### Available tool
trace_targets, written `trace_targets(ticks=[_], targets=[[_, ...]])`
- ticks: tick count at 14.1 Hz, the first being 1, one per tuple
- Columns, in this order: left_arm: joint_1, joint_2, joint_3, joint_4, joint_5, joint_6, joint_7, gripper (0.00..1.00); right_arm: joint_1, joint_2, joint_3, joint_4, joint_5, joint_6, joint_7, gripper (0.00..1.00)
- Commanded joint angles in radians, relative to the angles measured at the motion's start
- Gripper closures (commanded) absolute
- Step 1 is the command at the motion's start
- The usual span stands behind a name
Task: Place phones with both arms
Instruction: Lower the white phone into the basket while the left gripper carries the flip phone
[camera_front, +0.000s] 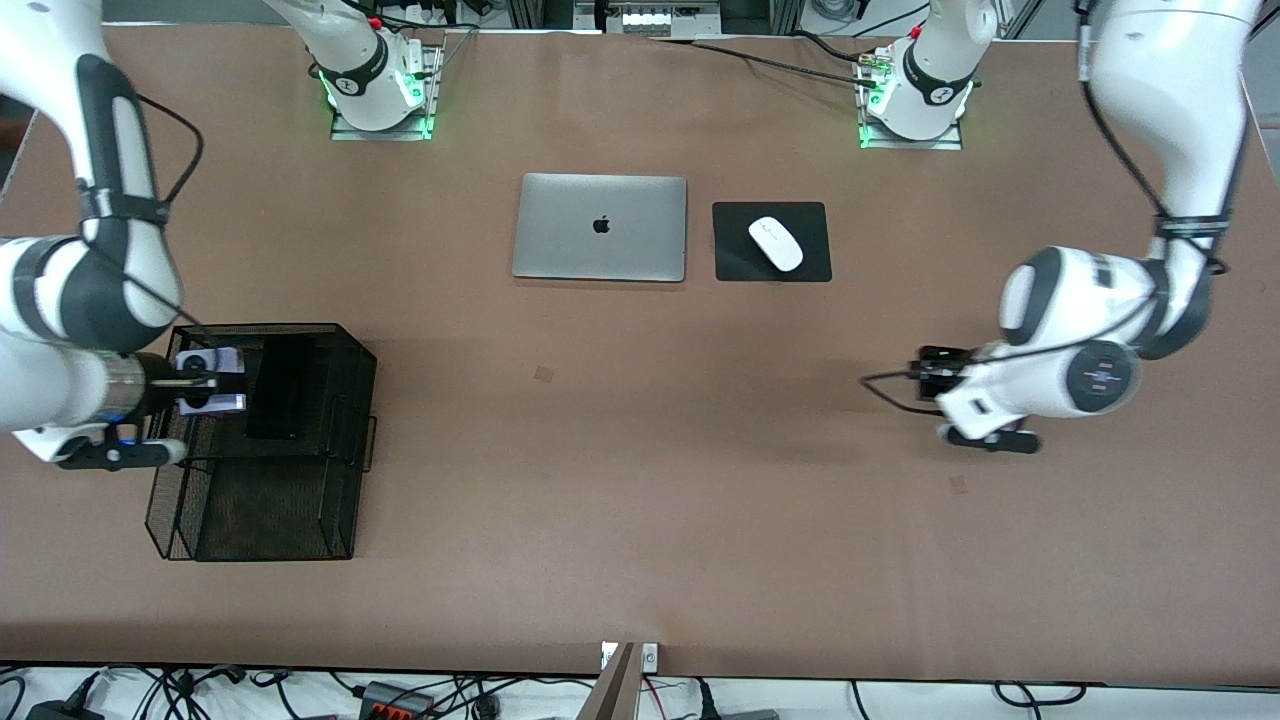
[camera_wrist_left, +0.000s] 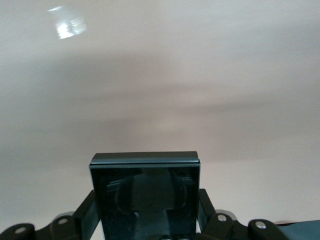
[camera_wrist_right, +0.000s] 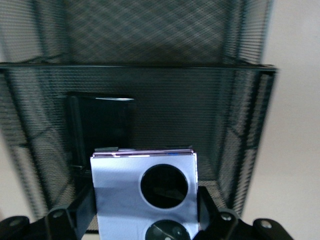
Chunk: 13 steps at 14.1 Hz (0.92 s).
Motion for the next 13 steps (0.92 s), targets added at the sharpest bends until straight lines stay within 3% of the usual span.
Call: trace_targets(ticks=[1, 4, 8, 9, 10, 11, 13], targets=[[-0.123, 0.121, 0.008, 0.164, -0.075, -0.026, -0.132, 0.69, -0.054, 0.026, 0.020, -0.018, -0.017, 0.051, -0.053, 0.81], [-0.241, 0.216, 0.010, 0.282, -0.247, -0.013, -0.237, 0.69, -0.077, 0.046, 0.021, -0.044, -0.016, 0.106, -0.087, 0.79], [-0.359, 0.312, 0.008, 0.316, -0.403, 0.222, -0.251, 0.69, -0.073, 0.046, 0.021, -0.056, -0.005, 0.119, -0.075, 0.78], [-0.375, 0.327, 0.008, 0.318, -0.429, 0.271, -0.251, 0.69, -0.073, 0.046, 0.021, -0.056, -0.005, 0.119, -0.073, 0.72], [-0.393, 0.333, 0.010, 0.316, -0.437, 0.311, -0.251, 0.69, -0.073, 0.048, 0.021, -0.058, -0.001, 0.119, -0.057, 0.45], [-0.407, 0.342, 0.008, 0.316, -0.439, 0.326, -0.251, 0.69, -0.074, 0.046, 0.021, -0.056, -0.001, 0.116, -0.022, 0.00], [-0.444, 0.376, 0.007, 0.339, -0.485, 0.378, -0.254, 0.69, -0.065, 0.024, 0.026, -0.047, -0.001, 0.102, -0.007, 0.00]])
